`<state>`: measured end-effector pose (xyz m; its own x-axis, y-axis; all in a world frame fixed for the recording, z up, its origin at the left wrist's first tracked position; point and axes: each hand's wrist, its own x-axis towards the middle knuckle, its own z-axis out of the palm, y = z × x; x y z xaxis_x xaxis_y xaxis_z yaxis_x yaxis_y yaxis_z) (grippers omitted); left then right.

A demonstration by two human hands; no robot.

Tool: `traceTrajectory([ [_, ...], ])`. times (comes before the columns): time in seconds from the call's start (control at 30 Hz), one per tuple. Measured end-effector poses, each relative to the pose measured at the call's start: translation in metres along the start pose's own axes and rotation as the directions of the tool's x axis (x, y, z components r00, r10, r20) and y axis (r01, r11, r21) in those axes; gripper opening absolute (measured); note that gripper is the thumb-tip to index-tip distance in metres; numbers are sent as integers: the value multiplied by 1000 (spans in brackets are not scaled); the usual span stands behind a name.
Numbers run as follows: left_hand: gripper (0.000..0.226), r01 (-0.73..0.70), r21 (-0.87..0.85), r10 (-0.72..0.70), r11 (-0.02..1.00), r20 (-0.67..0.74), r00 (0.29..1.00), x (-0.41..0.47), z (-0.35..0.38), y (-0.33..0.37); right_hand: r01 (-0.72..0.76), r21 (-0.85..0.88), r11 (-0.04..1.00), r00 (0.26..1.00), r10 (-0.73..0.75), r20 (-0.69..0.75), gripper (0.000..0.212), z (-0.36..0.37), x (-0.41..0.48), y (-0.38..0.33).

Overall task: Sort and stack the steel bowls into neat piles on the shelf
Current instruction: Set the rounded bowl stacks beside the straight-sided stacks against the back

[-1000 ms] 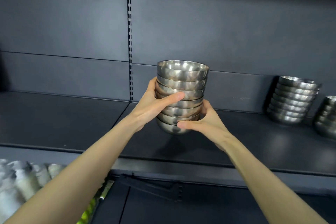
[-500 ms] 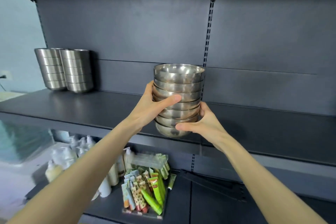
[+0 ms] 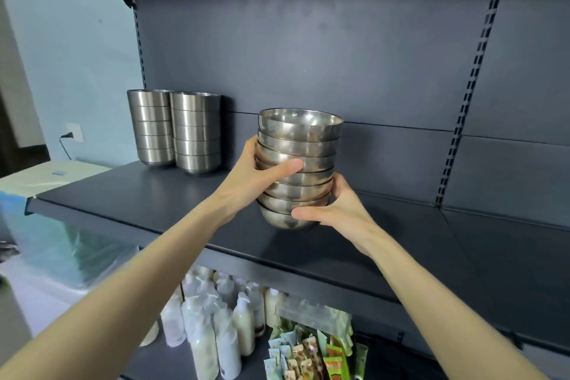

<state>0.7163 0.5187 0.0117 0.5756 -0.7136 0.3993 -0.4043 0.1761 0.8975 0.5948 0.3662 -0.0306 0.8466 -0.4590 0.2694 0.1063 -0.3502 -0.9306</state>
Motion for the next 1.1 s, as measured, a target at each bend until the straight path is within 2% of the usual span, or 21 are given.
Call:
traceTrajectory([
  [0.17,90,36,16,-36,999,-27,999,41,-47,-33,-21,5,1000,1000,21,22,88,35,61,15],
  [0.37,86,65,12,-65,998,2,998,88,-88,-74,-61,-7,998,998,61,-8,91,68,116,30],
  [0.57,84,73,-5,-72,997,103,992,132,-122,-114,-93,-16,995,991,91,-102,100,96,154,45],
  [0.87,90,38,-49,-27,998,214,977,180,-157,-153,-109,-18,994,966,101,-238,97,127,191,57],
  [1.1,88,22,-144,13,989,239,971,199,-165,-167,-119,-20,993,962,110,-249,103,133,216,61],
])
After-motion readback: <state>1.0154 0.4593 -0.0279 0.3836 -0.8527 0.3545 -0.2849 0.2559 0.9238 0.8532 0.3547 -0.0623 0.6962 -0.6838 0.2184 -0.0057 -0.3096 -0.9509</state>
